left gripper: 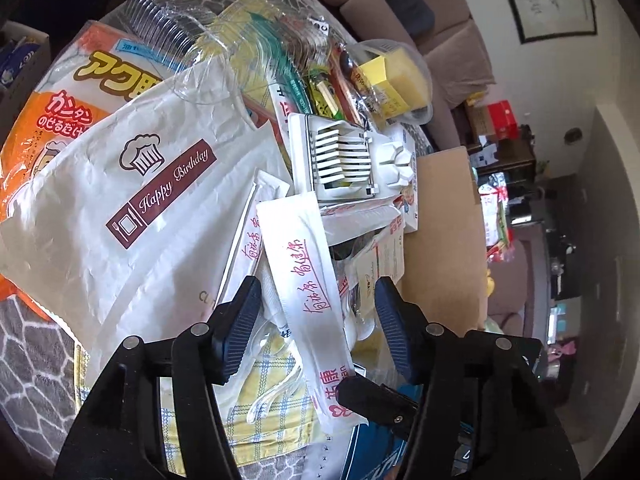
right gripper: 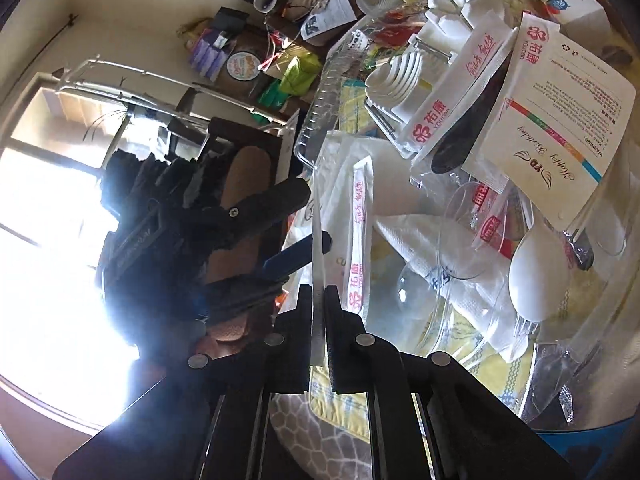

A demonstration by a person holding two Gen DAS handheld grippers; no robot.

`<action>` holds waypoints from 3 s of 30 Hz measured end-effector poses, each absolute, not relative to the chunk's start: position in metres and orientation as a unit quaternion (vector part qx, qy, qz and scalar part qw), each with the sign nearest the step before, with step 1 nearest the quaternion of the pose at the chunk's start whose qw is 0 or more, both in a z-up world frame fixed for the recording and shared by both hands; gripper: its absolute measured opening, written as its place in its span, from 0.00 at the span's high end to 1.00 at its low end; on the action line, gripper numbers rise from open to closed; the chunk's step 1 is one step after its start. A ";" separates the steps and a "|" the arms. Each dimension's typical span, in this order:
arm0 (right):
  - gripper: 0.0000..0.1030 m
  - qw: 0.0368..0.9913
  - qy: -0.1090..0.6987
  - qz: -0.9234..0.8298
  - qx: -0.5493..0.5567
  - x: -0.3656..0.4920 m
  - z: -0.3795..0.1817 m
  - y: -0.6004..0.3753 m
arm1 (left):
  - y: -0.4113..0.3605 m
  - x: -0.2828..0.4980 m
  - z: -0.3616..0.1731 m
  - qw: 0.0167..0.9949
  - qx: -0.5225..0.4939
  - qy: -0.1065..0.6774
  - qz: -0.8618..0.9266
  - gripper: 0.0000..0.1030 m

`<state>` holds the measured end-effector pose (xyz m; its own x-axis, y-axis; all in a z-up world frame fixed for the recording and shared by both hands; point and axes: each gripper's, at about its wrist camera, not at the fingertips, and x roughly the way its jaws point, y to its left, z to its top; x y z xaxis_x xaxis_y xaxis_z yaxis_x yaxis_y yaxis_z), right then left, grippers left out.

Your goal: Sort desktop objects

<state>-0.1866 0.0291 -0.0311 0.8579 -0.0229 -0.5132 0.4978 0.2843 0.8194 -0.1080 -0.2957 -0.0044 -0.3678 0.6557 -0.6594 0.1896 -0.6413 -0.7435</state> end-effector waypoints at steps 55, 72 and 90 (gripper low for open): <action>0.82 0.770 0.355 -0.341 0.406 -0.189 -0.016 0.011 | -0.290 -0.116 0.042 0.075 -0.518 -0.083 0.848 0.60; 0.50 0.764 0.334 -0.375 0.404 -0.218 -0.001 -0.006 | -0.274 -0.195 0.020 0.030 -0.512 0.128 0.849 0.54; 0.50 0.779 0.318 -0.343 0.418 -0.217 -0.001 -0.011 | -0.215 -0.258 -0.020 -0.002 -0.523 0.259 0.812 0.34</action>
<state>-0.2171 -0.0111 -0.0009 0.5628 -0.2688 -0.7817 0.8002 0.4144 0.4336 -0.2581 -0.2154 -0.0195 -0.4540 -0.2726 -0.8483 -0.2677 -0.8663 0.4217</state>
